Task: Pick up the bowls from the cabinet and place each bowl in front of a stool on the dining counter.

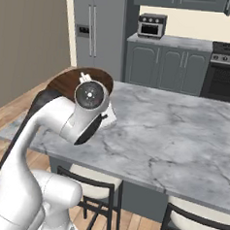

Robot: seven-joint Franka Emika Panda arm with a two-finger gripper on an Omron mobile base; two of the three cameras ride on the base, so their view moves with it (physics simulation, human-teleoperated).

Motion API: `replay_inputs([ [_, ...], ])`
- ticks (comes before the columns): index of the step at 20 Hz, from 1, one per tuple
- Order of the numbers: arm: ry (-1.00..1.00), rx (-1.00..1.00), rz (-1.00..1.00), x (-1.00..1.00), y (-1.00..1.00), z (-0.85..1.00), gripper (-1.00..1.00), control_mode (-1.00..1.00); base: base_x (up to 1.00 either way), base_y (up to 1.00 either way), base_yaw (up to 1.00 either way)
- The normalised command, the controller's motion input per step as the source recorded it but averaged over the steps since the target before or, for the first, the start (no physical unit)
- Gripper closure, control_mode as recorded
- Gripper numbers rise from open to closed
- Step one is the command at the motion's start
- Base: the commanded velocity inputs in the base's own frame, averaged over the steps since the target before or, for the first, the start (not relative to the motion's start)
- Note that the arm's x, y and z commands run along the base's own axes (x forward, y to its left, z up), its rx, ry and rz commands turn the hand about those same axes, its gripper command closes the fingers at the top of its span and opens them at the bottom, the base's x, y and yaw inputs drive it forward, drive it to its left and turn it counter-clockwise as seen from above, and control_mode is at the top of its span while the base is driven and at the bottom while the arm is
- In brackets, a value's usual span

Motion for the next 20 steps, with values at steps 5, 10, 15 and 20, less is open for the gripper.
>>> replay_inputs([
  [5,0.21,0.41,0.22,0.06,-0.65,-0.27,1.0,-1.0,0.0,0.0,0.0],
  [10,0.11,0.05,0.06,0.21,-0.03,-0.13,1.0,-1.0,0.0,0.0,0.0],
  [15,0.0,-0.06,-0.02,0.19,0.01,-0.27,1.0,-1.0,0.0,0.0,0.0],
  [20,0.0,-0.06,-0.01,0.18,0.0,-0.4,1.0,-1.0,0.0,0.0,0.0],
])
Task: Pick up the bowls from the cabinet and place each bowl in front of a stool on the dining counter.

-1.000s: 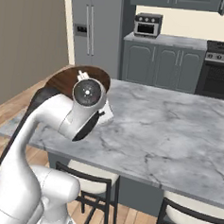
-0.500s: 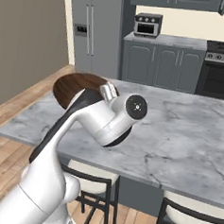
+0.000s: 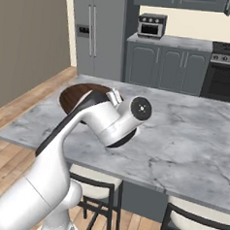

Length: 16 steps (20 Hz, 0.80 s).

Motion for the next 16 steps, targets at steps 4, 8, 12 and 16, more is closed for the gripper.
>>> replay_inputs([
  [4,0.0,-0.06,0.0,0.2,0.01,-0.51,1.0,-1.0,0.0,0.0,0.0],
  [8,0.0,-0.05,0.0,0.2,0.0,-0.47,1.0,-1.0,0.0,0.0,0.0],
  [12,0.0,-0.04,0.0,0.22,0.0,-0.48,1.0,-1.0,0.0,0.0,0.0],
  [16,0.0,-0.04,0.0,0.23,0.0,-0.49,1.0,-1.0,0.0,0.0,0.0],
])
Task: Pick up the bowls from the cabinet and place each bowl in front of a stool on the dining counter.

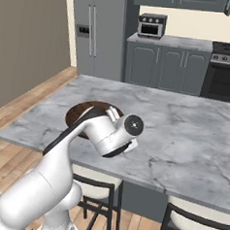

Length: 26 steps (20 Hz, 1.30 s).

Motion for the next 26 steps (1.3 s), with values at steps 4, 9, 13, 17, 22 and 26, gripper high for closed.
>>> replay_inputs([
  [4,0.0,-0.03,0.0,0.24,0.0,-0.48,1.0,-1.0,0.0,0.0,0.0],
  [9,0.0,-0.02,0.0,0.24,0.0,-0.45,1.0,-1.0,0.0,0.0,0.0],
  [13,0.0,-0.02,0.0,0.26,0.0,-0.38,1.0,-1.0,0.0,0.0,0.0],
  [17,0.0,-0.01,0.0,0.24,0.0,-0.35,1.0,-1.0,0.0,0.0,0.0],
  [22,0.0,-0.01,0.0,0.19,0.0,-0.33,1.0,-1.0,0.0,0.0,0.0],
  [26,0.0,0.0,0.0,0.16,0.0,-0.27,1.0,-1.0,0.0,0.0,0.0],
])
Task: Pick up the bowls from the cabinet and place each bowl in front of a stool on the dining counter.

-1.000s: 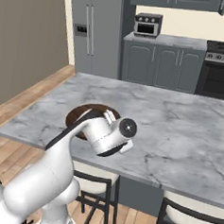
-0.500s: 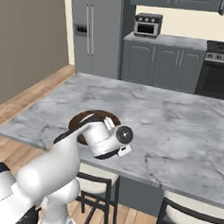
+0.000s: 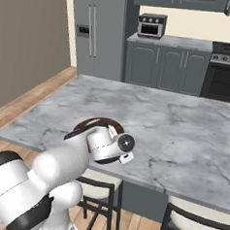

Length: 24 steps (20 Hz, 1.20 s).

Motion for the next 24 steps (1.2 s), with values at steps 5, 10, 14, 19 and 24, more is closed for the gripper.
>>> replay_inputs([
  [5,0.01,0.0,0.0,0.2,0.0,-0.2,1.0,-1.0,0.0,0.0,0.0],
  [10,0.02,0.0,0.0,0.27,0.0,-0.17,1.0,-1.0,0.0,0.0,0.0],
  [14,0.01,0.0,0.0,0.27,0.0,-0.16,1.0,-1.0,0.0,0.0,0.0],
  [19,0.02,0.0,0.0,0.22,0.0,-0.17,1.0,-1.0,0.0,0.0,0.0],
  [24,0.01,0.0,0.0,0.2,0.0,-0.19,1.0,-1.0,0.0,0.0,0.0],
])
